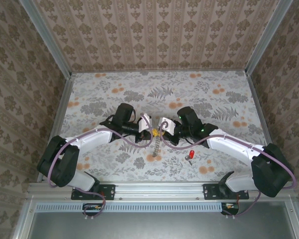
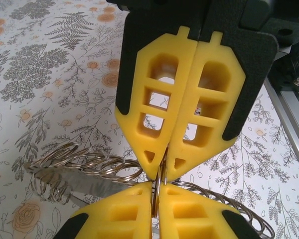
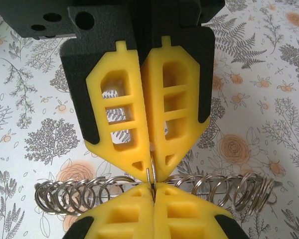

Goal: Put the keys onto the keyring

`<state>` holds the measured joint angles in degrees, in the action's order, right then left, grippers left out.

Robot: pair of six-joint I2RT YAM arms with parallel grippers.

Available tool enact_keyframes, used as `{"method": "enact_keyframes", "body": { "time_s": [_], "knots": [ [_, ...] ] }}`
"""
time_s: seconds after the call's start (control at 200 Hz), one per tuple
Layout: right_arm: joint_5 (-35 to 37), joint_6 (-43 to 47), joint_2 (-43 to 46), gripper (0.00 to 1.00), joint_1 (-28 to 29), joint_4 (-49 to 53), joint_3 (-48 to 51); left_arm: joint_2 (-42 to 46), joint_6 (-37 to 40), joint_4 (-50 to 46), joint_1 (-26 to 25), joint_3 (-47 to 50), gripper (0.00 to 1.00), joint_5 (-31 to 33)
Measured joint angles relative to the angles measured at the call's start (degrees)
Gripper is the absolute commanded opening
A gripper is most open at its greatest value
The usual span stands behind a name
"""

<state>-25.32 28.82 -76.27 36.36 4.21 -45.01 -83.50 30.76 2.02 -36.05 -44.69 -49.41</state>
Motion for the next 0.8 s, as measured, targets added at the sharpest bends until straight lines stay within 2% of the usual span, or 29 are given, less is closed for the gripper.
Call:
{"method": "enact_keyframes", "body": {
  "time_s": [0.065, 0.14, 0.4, 0.8],
  "knots": [
    [0.0, 0.0, 0.0, 0.00, 0.0, 0.2, 0.0, 0.0, 0.3, -0.4, 0.0, -0.2, 0.08, 0.2],
    [0.0, 0.0, 0.0, 0.01, 0.0, 0.4, -0.1, 0.0, 0.6, -1.3, -0.3, -0.5, 0.00, 0.5],
    [-0.1, -0.7, 0.0, 0.14, -0.2, -0.3, 0.2, 0.0, 0.7, -1.1, -0.2, -0.7, 0.00, 0.1],
    [-4.0, -5.4, 0.0, 0.15, -2.3, -10.0, 4.4, 0.0, -3.5, 4.7, 1.3, 1.3, 0.00, -3.2]
  ]
}}
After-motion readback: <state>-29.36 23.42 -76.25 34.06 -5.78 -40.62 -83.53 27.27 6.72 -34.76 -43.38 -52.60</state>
